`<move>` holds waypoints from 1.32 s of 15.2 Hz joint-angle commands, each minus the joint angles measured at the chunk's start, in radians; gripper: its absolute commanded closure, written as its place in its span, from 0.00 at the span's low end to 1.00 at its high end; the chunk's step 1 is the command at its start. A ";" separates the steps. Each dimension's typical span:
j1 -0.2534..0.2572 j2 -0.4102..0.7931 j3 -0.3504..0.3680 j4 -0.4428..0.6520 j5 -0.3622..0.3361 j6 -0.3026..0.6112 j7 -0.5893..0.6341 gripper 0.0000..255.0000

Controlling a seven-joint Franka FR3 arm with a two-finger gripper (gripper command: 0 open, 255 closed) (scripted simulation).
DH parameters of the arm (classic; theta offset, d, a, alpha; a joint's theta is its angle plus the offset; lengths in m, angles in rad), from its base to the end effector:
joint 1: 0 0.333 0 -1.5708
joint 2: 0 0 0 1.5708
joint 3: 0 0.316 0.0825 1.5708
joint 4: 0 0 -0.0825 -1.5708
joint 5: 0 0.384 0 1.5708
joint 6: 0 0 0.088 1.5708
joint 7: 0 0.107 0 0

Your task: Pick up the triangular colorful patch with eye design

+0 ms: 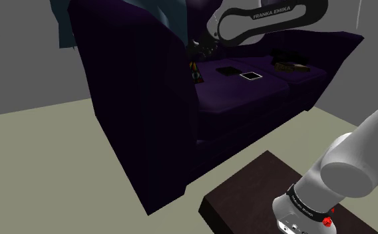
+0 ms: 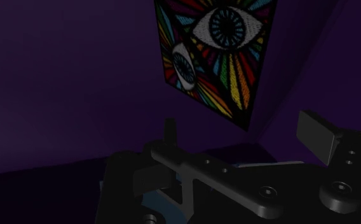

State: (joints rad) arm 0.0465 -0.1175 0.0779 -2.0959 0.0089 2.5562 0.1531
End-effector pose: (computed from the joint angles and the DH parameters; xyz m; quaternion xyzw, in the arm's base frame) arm 0.5578 0.0712 0.5382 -0.9585 0.0156 -0.2821 0.0384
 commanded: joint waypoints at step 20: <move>0.000 -0.007 0.000 0.026 0.000 -0.033 0.000 1.00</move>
State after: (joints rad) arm 0.0469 -0.1203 0.0788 -2.0793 0.0081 2.5374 0.1551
